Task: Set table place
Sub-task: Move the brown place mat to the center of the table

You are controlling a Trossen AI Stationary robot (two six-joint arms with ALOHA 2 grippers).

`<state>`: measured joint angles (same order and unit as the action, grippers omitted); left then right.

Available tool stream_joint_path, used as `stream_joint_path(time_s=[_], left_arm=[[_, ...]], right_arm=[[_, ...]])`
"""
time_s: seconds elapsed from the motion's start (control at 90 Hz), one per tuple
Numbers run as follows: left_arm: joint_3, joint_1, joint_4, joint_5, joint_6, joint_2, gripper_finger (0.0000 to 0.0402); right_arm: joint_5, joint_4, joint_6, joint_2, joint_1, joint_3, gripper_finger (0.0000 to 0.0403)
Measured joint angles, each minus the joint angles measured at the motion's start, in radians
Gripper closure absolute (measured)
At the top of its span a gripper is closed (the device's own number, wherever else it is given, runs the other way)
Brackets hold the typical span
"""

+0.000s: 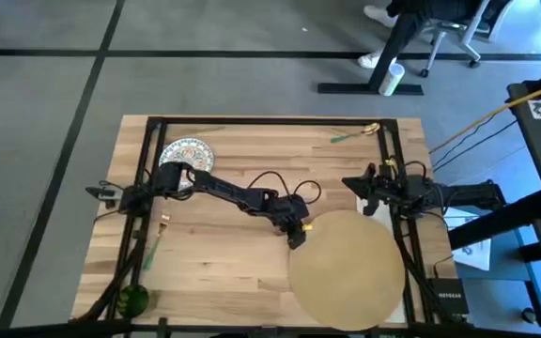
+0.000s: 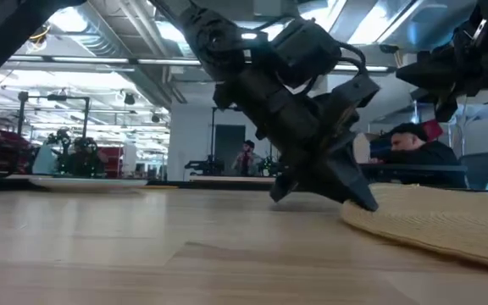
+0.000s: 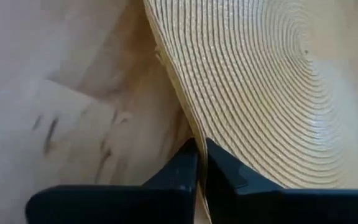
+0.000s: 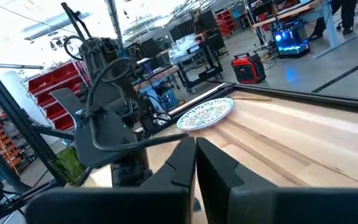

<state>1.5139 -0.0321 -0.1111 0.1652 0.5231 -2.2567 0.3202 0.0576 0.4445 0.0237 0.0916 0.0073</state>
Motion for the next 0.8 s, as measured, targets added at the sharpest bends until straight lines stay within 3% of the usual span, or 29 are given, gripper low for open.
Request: stream_joint_path(time_s=[0.356,0.8], left_arm=[[-0.003,0.037,-0.206,-0.134,-0.079,0.086,0.0401],[0.0,0.019,-0.216,-0.153,-0.109,0.195,0.0402]], right_arm=[[-0.026,-0.003,0.0,0.0,0.0,0.0,0.0403],[-0.121,-0.001,0.0,0.0,0.0,0.0,0.0403]])
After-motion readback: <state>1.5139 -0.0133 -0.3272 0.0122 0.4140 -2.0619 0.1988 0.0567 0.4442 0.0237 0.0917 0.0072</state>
